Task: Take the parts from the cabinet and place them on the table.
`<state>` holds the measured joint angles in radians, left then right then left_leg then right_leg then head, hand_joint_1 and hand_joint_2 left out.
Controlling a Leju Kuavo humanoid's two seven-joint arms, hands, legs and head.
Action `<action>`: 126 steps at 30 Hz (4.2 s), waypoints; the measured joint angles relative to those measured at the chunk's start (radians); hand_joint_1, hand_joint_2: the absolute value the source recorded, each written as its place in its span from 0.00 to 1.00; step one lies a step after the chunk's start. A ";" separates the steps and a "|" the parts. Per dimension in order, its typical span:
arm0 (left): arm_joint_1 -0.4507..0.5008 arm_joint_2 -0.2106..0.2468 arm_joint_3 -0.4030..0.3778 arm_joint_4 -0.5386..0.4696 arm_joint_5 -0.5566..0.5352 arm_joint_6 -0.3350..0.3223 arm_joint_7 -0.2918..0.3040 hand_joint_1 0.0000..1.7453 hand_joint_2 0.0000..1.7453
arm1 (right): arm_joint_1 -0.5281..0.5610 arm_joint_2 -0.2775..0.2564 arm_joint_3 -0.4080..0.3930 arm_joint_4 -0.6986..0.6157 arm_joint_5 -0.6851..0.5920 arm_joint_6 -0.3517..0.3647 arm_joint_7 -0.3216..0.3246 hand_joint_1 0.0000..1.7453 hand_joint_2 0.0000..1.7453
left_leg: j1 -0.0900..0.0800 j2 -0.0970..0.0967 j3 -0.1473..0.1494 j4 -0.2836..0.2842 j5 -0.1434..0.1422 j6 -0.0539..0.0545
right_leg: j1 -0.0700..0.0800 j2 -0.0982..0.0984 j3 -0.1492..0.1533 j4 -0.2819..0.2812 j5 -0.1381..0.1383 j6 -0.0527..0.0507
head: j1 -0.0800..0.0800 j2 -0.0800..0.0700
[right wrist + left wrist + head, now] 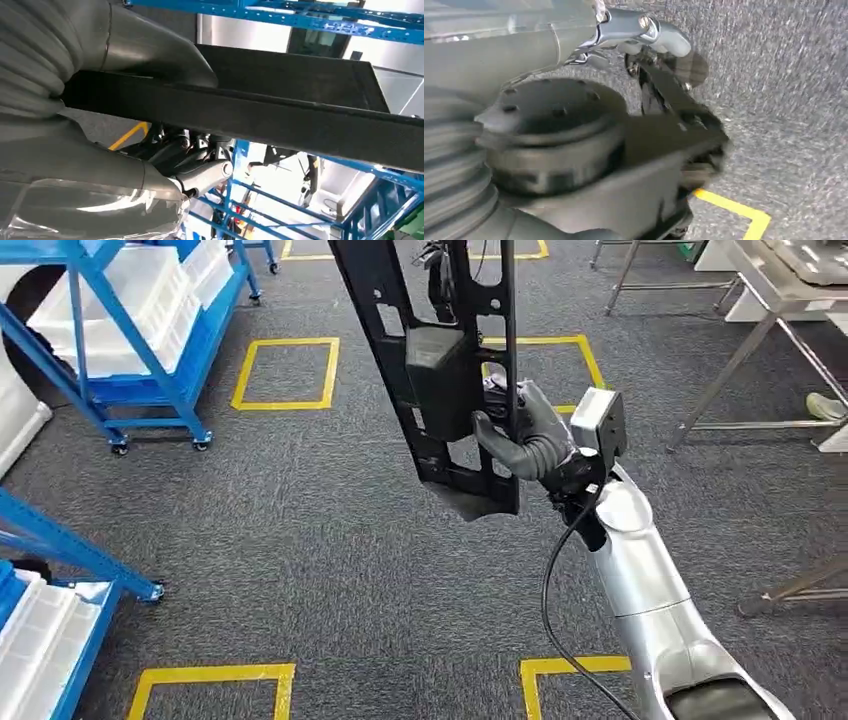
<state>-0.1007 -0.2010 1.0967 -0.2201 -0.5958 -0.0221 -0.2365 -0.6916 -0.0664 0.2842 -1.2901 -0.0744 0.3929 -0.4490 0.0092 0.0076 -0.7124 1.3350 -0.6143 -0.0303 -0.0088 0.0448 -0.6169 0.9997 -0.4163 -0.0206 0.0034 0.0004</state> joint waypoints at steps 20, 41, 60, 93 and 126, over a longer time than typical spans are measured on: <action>-0.031 0.005 0.000 0.000 -0.004 -0.003 0.008 0.00 1.00 | -0.009 -0.005 0.003 0.003 -0.006 -0.013 0.003 1.00 1.00 | -0.017 0.079 0.150 -0.330 0.144 0.041 | 0.021 -0.148 -0.007 0.014 -0.013 0.028 | 0.007 0.000; -0.036 0.006 0.000 0.000 -0.012 0.003 0.006 0.00 1.00 | 0.002 -0.013 0.000 -0.001 -0.007 -0.016 0.001 1.00 1.00 | 0.003 -0.038 0.134 -0.340 0.172 0.052 | 0.005 0.040 -0.031 0.036 -0.017 0.040 | 0.004 0.000; -0.032 0.007 0.000 0.000 -0.010 0.003 0.009 0.00 1.00 | 0.017 -0.009 -0.002 -0.025 -0.004 -0.021 0.000 1.00 1.00 | -0.002 0.000 0.012 -0.032 -0.003 0.003 | 0.007 -0.024 0.008 -0.013 0.000 -0.002 | 0.007 0.000; -0.031 0.007 -0.002 0.000 -0.010 0.008 0.010 0.00 1.00 | 0.033 -0.014 -0.005 -0.033 0.007 -0.018 0.003 1.00 1.00 | 0.004 -0.001 0.006 -0.043 0.043 0.002 | 0.006 0.016 0.007 -0.003 -0.003 0.004 | 0.007 0.000; -0.033 0.005 -0.002 0.000 -0.010 0.018 0.008 0.00 1.00 | 0.044 -0.004 -0.007 -0.034 0.027 -0.034 0.003 1.00 1.00 | 0.010 -0.006 0.104 -0.266 0.161 0.018 | 0.006 0.006 0.011 0.001 -0.005 0.011 | 0.017 0.000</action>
<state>-0.1339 -0.1961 1.0945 -0.2201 -0.6062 -0.0046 -0.2285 -0.6476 -0.0702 0.2770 -1.3241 -0.0473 0.3593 -0.4459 0.0191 0.0020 -0.6087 1.0691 -0.4528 -0.0125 -0.0029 0.0509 -0.6056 1.0010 -0.4214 -0.0098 0.0206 0.0000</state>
